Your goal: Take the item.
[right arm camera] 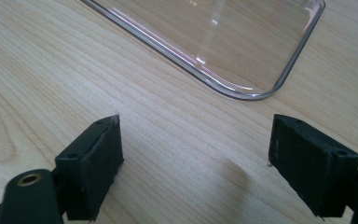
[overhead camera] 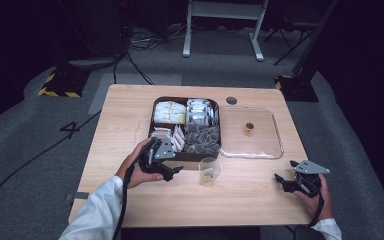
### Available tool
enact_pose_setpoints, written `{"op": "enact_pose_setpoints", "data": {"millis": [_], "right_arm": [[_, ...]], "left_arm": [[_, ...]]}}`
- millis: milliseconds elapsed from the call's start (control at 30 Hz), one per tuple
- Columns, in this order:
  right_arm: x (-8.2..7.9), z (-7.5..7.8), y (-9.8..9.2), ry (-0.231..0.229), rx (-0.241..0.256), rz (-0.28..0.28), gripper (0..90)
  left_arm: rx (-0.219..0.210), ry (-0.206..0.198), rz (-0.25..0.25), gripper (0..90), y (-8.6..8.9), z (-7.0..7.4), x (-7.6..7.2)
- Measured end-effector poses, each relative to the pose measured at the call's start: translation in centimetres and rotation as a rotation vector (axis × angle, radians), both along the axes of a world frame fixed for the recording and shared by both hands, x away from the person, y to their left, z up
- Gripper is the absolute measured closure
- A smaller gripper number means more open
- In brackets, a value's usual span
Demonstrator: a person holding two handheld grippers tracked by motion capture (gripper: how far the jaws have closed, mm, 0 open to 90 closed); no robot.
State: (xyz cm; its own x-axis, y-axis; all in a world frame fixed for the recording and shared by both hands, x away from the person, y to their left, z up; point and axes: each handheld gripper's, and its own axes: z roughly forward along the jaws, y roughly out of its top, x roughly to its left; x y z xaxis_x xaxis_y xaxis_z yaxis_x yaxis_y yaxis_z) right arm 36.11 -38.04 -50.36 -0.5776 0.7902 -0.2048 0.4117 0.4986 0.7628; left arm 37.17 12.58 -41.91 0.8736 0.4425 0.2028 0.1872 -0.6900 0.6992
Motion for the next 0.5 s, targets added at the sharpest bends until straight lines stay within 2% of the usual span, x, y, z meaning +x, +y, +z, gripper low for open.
{"op": "enact_pose_setpoints", "data": {"millis": [200, 500], "right_arm": [[0.0, 0.0, 0.0, 0.0, 0.0, 0.0, 17.8], [0.0, 0.0, 0.0, -0.001, -0.001, 0.0, 17.8]], "left_arm": [[-0.004, -0.002, 0.041, 18.5, 1.6, -0.6, -0.4], [0.055, 0.002, 0.111, 19.1, 4.1, -2.1, -0.8]]}}
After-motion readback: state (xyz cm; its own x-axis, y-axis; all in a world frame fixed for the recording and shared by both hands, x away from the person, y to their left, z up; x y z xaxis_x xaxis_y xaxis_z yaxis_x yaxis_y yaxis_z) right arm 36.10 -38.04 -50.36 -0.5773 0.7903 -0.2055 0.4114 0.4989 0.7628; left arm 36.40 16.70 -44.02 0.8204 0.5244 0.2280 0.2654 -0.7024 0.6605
